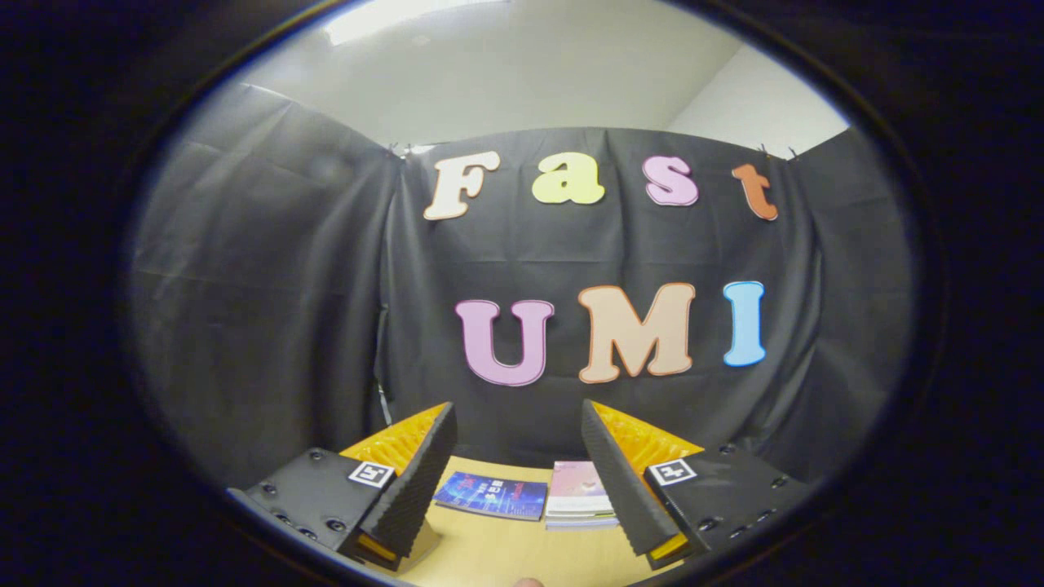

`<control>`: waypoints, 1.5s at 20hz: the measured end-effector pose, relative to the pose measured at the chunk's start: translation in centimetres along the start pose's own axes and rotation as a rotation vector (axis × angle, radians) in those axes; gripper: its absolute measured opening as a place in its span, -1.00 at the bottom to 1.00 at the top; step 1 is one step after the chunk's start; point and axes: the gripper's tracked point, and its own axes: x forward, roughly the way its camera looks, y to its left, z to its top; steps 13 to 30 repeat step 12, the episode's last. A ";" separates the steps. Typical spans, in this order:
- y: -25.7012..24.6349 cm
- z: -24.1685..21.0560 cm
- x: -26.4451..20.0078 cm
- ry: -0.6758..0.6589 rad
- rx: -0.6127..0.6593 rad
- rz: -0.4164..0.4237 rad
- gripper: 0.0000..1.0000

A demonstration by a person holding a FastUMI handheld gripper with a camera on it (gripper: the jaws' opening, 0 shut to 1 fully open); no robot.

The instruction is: Open the storage box then place both shoes into the box .Put the left shoe in first, then the right shoe, with the right side of both shoes facing outward in a uniform manner.

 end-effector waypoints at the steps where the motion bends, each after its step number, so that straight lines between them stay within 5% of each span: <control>1: -0.4 -0.1 -0.5 0.001 -0.009 0.004 0.95; 30: -0.4 -2.9 -3.6 0.091 -0.010 0.070 0.95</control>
